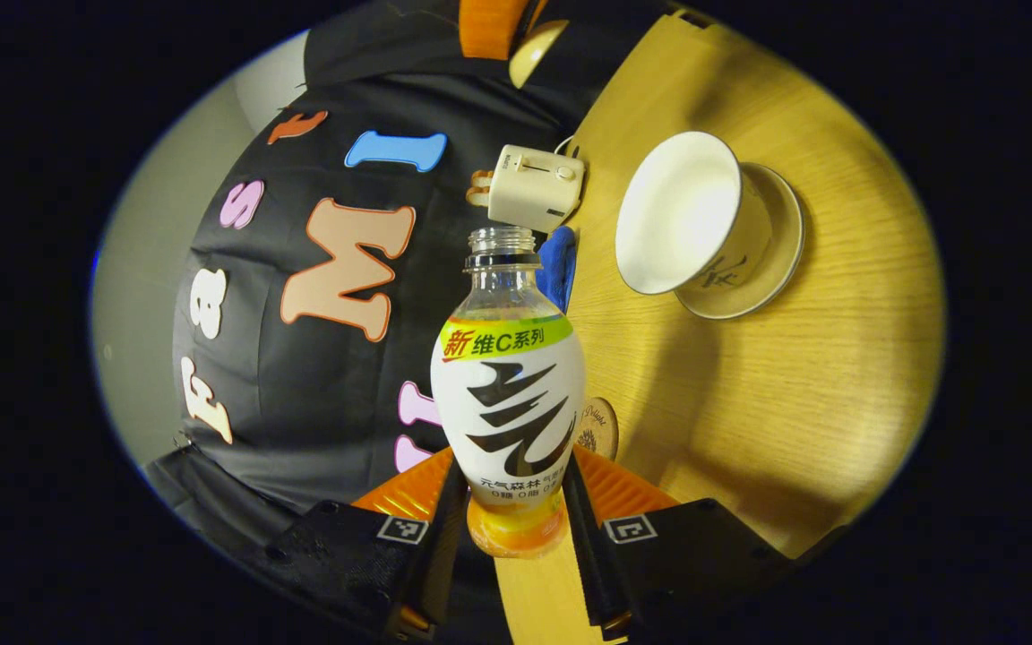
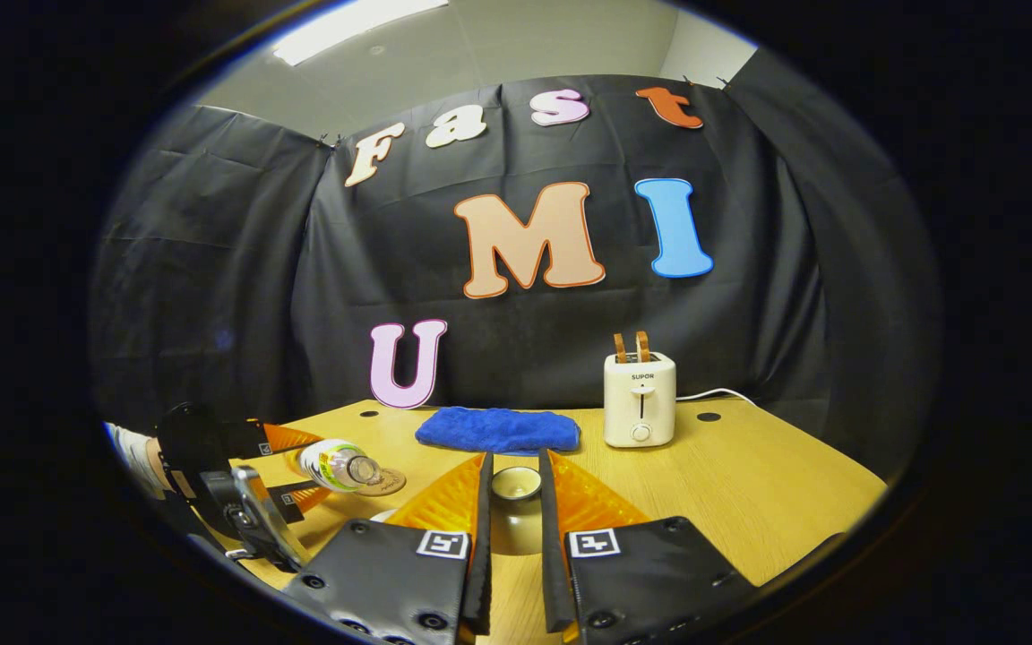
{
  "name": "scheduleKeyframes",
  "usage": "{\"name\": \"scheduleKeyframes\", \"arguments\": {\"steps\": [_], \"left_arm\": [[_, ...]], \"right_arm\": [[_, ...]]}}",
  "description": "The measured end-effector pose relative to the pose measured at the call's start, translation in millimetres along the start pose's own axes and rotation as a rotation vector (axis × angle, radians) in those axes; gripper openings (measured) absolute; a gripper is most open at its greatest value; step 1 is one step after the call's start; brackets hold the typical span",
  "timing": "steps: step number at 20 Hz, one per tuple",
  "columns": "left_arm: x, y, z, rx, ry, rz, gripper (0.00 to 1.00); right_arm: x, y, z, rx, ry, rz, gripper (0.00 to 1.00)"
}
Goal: Open the teacup lid with one hand, grasp the water bottle and pour water into the teacup with the other hand; after pouring, place the water bottle on the coaster and then close the teacup lid.
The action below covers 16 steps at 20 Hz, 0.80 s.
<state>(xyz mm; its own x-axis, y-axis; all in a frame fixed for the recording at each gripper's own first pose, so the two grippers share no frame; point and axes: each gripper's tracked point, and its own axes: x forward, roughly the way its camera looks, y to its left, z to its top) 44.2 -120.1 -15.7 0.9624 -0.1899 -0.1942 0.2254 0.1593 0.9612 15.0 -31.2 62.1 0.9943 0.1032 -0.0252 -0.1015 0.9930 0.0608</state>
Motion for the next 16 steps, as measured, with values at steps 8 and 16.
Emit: {"name": "scheduleKeyframes", "arguments": {"steps": [8,16], "left_arm": [[4,3,12,0.157,-0.024,0.010,0.55],[1,6,14,0.272,-0.025,0.005,0.56]], "right_arm": [[-1,-2,4,0.006,-0.006,0.000,0.29],[-2,-2,5,0.014,-0.005,0.002,0.29]]}}
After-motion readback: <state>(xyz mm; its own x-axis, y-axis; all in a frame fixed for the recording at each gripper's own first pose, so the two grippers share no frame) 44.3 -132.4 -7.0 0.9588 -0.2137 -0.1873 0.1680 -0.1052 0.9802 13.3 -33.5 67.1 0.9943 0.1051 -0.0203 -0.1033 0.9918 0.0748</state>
